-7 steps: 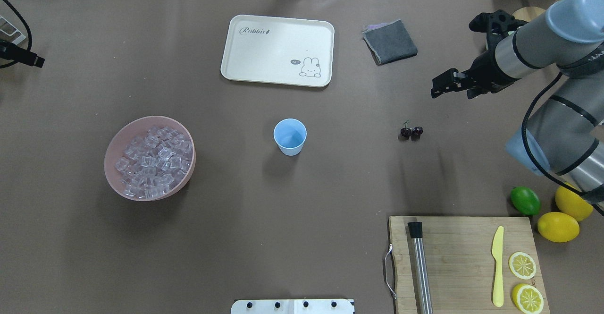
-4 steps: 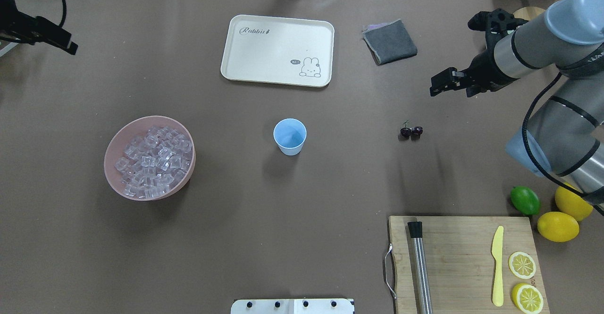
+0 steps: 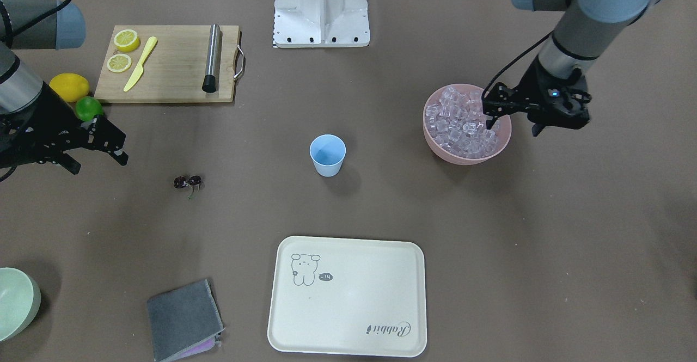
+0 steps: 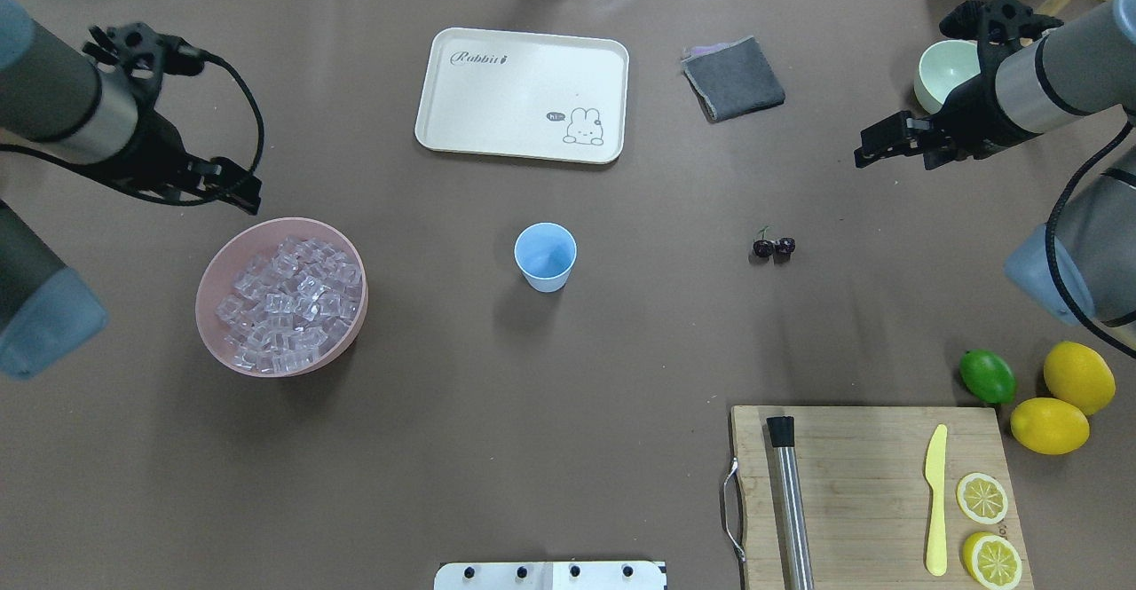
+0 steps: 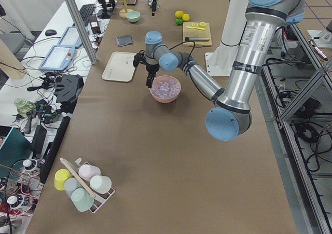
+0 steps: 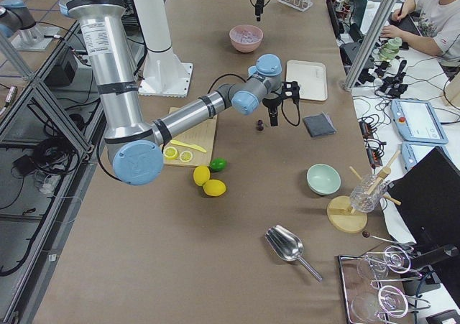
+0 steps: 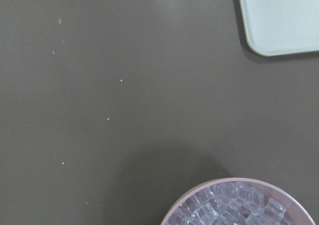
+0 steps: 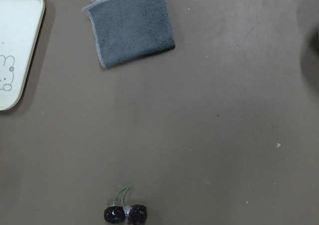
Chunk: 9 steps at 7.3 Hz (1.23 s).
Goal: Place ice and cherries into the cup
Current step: 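Move the left gripper over the pink ice bowl while the right arm advances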
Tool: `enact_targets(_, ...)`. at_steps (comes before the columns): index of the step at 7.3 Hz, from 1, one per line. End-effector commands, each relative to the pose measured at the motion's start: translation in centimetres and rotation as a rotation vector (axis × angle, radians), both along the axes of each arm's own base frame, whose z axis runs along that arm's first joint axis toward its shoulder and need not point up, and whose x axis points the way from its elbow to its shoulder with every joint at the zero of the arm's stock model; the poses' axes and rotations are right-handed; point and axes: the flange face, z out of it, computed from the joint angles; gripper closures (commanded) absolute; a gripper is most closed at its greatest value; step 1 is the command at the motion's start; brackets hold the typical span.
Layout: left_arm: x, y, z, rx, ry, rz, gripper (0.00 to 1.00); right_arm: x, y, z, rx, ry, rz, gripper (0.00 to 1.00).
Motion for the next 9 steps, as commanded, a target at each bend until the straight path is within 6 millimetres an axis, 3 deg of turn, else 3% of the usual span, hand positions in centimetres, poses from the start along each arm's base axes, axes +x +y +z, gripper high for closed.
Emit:
enact_targets(1,4.4,3.9,3.0,-0.022,-0.059,0.016,0.03,1.7,-0.7,0.4,0.003,0.011,0.028,0.01)
enact_targets(3,6.4,5.3,3.0,-0.059,-0.046,0.013,0.04,1.9,-0.6,0.5,0.007,0.017,0.033,0.01)
enact_targets(9,7.7,4.7,4.1,-0.038,-0.034,0.012,0.08,2.3,0.0,1.4,-0.002,0.021,0.034,0.01)
